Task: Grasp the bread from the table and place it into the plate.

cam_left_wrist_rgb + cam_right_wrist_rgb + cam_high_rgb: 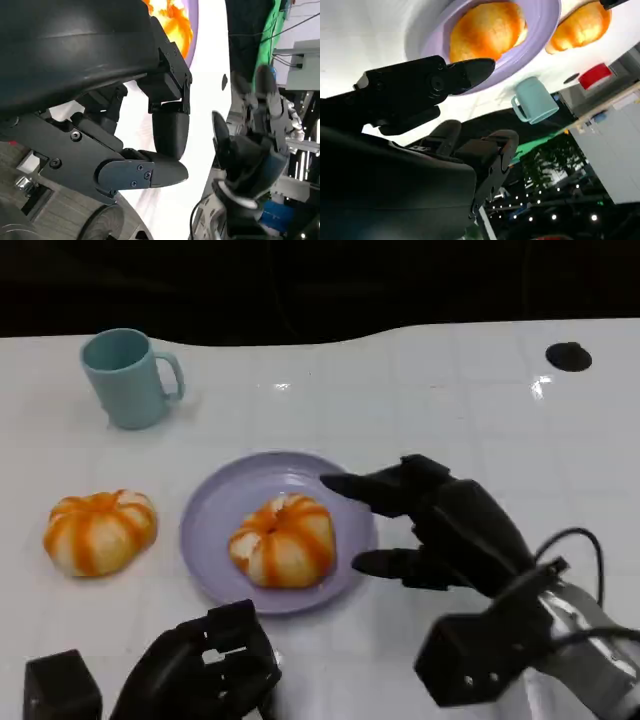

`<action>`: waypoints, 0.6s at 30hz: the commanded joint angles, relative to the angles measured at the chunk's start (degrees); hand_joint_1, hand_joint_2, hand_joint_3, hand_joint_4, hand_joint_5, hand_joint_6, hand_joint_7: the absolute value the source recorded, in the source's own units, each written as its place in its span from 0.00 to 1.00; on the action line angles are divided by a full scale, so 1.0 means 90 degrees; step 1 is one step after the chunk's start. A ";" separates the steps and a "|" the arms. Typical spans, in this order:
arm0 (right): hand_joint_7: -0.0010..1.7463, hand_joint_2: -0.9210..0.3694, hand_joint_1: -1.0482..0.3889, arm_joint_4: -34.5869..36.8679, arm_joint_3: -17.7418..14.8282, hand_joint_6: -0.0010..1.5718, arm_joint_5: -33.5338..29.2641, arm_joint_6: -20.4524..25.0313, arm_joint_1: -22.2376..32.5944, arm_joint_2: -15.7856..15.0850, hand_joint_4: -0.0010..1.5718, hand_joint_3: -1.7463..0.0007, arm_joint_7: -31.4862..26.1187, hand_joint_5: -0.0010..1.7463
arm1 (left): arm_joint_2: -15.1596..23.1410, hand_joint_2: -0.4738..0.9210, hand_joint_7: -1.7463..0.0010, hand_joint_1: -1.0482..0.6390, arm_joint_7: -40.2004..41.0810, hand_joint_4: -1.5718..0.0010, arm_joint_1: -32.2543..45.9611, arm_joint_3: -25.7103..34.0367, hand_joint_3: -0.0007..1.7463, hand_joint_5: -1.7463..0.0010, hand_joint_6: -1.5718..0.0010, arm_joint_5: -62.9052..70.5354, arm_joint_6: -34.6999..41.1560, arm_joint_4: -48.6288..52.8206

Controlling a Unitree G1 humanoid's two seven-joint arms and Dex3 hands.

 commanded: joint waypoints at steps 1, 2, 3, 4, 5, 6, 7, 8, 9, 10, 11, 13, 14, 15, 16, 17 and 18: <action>0.11 0.01 0.55 -0.0439 -0.0312 0.45 0.0085 -0.0218 0.0424 -0.0403 0.32 0.99 -0.0140 0.48 | 0.0054 0.84 0.19 0.26 0.0041 0.50 -0.0013 0.0034 0.34 0.00 0.52 0.0034 -0.0053 0.0056; 0.11 0.01 0.56 -0.0516 -0.0369 0.46 0.0095 -0.0277 0.0508 -0.0460 0.33 0.99 -0.0164 0.49 | 0.0053 0.85 0.19 0.26 0.0027 0.50 -0.0021 0.0036 0.34 0.00 0.52 0.0027 -0.0059 0.0073; 0.12 0.01 0.57 -0.0574 -0.0423 0.48 0.0104 -0.0337 0.0579 -0.0507 0.35 0.98 -0.0181 0.51 | 0.0055 0.85 0.18 0.26 0.0019 0.50 -0.0026 0.0036 0.33 0.00 0.52 0.0024 -0.0060 0.0082; 0.13 0.00 0.58 -0.0638 -0.0478 0.51 0.0107 -0.0387 0.0657 -0.0557 0.38 0.98 -0.0197 0.52 | 0.0055 0.85 0.18 0.26 0.0022 0.50 -0.0026 0.0036 0.33 0.00 0.52 0.0026 -0.0058 0.0083; 0.14 0.00 0.59 -0.0728 -0.0550 0.52 0.0120 -0.0442 0.0775 -0.0632 0.40 0.98 -0.0222 0.54 | 0.0051 0.85 0.18 0.26 0.0033 0.50 -0.0022 0.0034 0.33 0.00 0.52 0.0028 -0.0048 0.0073; 0.15 0.01 0.60 -0.0801 -0.0619 0.55 0.0143 -0.0488 0.0873 -0.0696 0.42 0.98 -0.0223 0.56 | 0.0047 0.85 0.18 0.26 0.0048 0.50 -0.0024 0.0029 0.33 0.00 0.52 0.0038 -0.0044 0.0067; 0.16 0.01 0.62 -0.0869 -0.0684 0.58 0.0161 -0.0523 0.0962 -0.0749 0.45 0.98 -0.0210 0.59 | 0.0044 0.85 0.18 0.27 0.0062 0.50 -0.0026 0.0024 0.33 0.00 0.52 0.0049 -0.0039 0.0060; 0.17 0.01 0.62 -0.0942 -0.0752 0.59 0.0188 -0.0559 0.1059 -0.0813 0.45 0.98 -0.0180 0.61 | 0.0041 0.85 0.18 0.27 0.0080 0.49 -0.0022 0.0021 0.33 0.00 0.52 0.0053 -0.0012 0.0043; 0.18 0.01 0.63 -0.0985 -0.0809 0.60 0.0200 -0.0615 0.1138 -0.0880 0.47 0.98 -0.0178 0.63 | 0.0040 0.85 0.18 0.27 0.0078 0.49 -0.0021 0.0019 0.33 0.00 0.52 0.0050 -0.0005 0.0038; 0.20 0.01 0.64 -0.1021 -0.0866 0.62 0.0200 -0.0666 0.1213 -0.0953 0.49 0.98 -0.0182 0.69 | 0.0039 0.85 0.18 0.27 0.0069 0.50 -0.0025 0.0017 0.33 0.00 0.52 0.0053 -0.0024 0.0044; 0.22 0.01 0.65 -0.1058 -0.0916 0.63 0.0191 -0.0692 0.1280 -0.1022 0.49 0.97 -0.0171 0.73 | 0.0040 0.85 0.18 0.27 0.0057 0.50 -0.0029 0.0016 0.34 0.00 0.52 0.0053 -0.0043 0.0055; 0.37 0.02 0.65 -0.1189 -0.1021 0.58 0.0148 -0.0675 0.1445 -0.1180 0.50 0.93 -0.0117 0.80 | 0.0039 0.85 0.18 0.27 0.0026 0.50 -0.0039 0.0019 0.34 0.00 0.53 0.0024 -0.0022 0.0069; 0.48 0.10 0.66 -0.1252 -0.1069 0.55 0.0147 -0.0683 0.1539 -0.1259 0.52 0.79 -0.0103 0.83 | 0.0037 0.85 0.18 0.27 0.0006 0.50 -0.0046 0.0023 0.34 0.00 0.52 0.0003 -0.0012 0.0082; 0.53 0.19 0.66 -0.1298 -0.1111 0.55 0.0181 -0.0708 0.1624 -0.1318 0.53 0.65 -0.0075 0.86 | 0.0035 0.85 0.18 0.27 -0.0011 0.50 -0.0054 0.0026 0.34 0.00 0.52 -0.0012 -0.0014 0.0098; 0.58 0.28 0.67 -0.1332 -0.1155 0.54 0.0252 -0.0746 0.1711 -0.1364 0.54 0.52 -0.0029 0.89 | 0.0029 0.85 0.18 0.27 -0.0011 0.50 -0.0058 0.0026 0.34 0.00 0.52 -0.0018 -0.0011 0.0104; 0.61 0.31 0.67 -0.1363 -0.1196 0.54 0.0320 -0.0782 0.1799 -0.1404 0.55 0.46 0.0008 0.91 | 0.0025 0.85 0.18 0.28 -0.0005 0.50 -0.0058 0.0024 0.34 0.00 0.52 -0.0022 -0.0001 0.0099; 0.64 0.33 0.67 -0.1415 -0.1239 0.52 0.0433 -0.0787 0.1905 -0.1437 0.54 0.43 0.0089 0.93 | 0.0024 0.85 0.18 0.28 0.0009 0.50 -0.0057 0.0020 0.34 0.00 0.52 -0.0014 0.0002 0.0092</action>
